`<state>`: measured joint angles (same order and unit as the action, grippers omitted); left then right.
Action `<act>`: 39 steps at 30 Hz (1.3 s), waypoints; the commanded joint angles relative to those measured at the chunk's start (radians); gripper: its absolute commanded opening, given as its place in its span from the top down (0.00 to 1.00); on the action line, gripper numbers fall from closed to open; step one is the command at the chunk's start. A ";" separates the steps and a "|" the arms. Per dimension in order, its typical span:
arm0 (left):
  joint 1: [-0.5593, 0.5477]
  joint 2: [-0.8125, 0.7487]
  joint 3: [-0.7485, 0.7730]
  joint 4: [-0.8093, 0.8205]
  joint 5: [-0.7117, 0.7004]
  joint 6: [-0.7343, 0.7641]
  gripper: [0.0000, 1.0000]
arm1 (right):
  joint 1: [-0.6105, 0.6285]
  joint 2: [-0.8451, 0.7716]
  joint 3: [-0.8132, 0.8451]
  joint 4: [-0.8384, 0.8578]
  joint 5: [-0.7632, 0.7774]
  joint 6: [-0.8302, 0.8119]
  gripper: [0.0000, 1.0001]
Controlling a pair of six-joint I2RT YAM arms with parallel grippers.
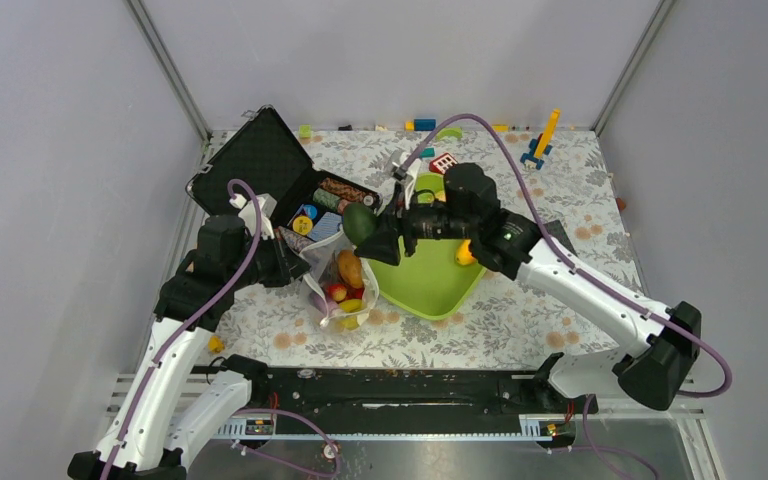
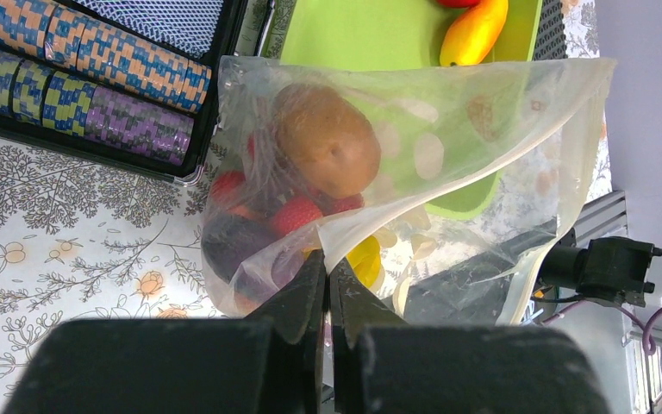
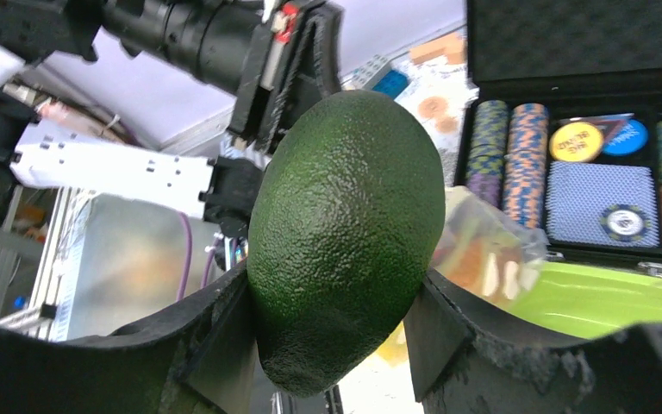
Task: Place the food in the zip-top bag and seal the zipper
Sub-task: Place the fake fruit in the zipper food storage bag.
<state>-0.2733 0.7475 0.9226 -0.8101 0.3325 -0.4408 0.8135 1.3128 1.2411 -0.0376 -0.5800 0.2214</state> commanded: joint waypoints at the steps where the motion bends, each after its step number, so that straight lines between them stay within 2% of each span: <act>1: 0.007 -0.014 0.001 0.053 0.019 0.017 1.00 | 0.078 0.033 0.063 -0.087 -0.063 -0.115 0.73; 10: 0.007 -0.023 0.001 0.052 0.005 0.016 1.00 | 0.155 0.164 0.157 -0.238 0.047 -0.159 0.69; 13: 0.007 -0.025 -0.001 0.053 0.003 0.017 1.00 | 0.186 0.216 0.205 -0.296 0.125 -0.176 0.66; 16: 0.007 -0.027 -0.001 0.052 0.000 0.017 1.00 | 0.211 0.253 0.242 -0.350 0.211 -0.189 0.60; 20: 0.008 -0.025 -0.001 0.052 0.000 0.017 1.00 | 0.221 0.259 0.245 -0.366 0.305 -0.188 0.44; 26: 0.009 -0.023 0.001 0.052 -0.001 0.016 1.00 | 0.223 0.240 0.233 -0.366 0.329 -0.187 0.31; 31: 0.010 -0.023 0.001 0.053 -0.001 0.016 1.00 | 0.222 0.232 0.231 -0.365 0.352 -0.177 0.25; 36: 0.011 -0.024 0.001 0.052 -0.003 0.014 1.00 | 0.222 0.226 0.230 -0.364 0.362 -0.173 0.24; 39: 0.011 -0.026 0.001 0.052 -0.005 0.014 1.00 | 0.222 0.212 0.228 -0.360 0.368 -0.181 0.19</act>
<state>-0.2684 0.7341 0.9222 -0.8089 0.3325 -0.4408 1.0317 1.5749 1.4395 -0.4004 -0.2443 0.0494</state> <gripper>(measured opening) 0.010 0.781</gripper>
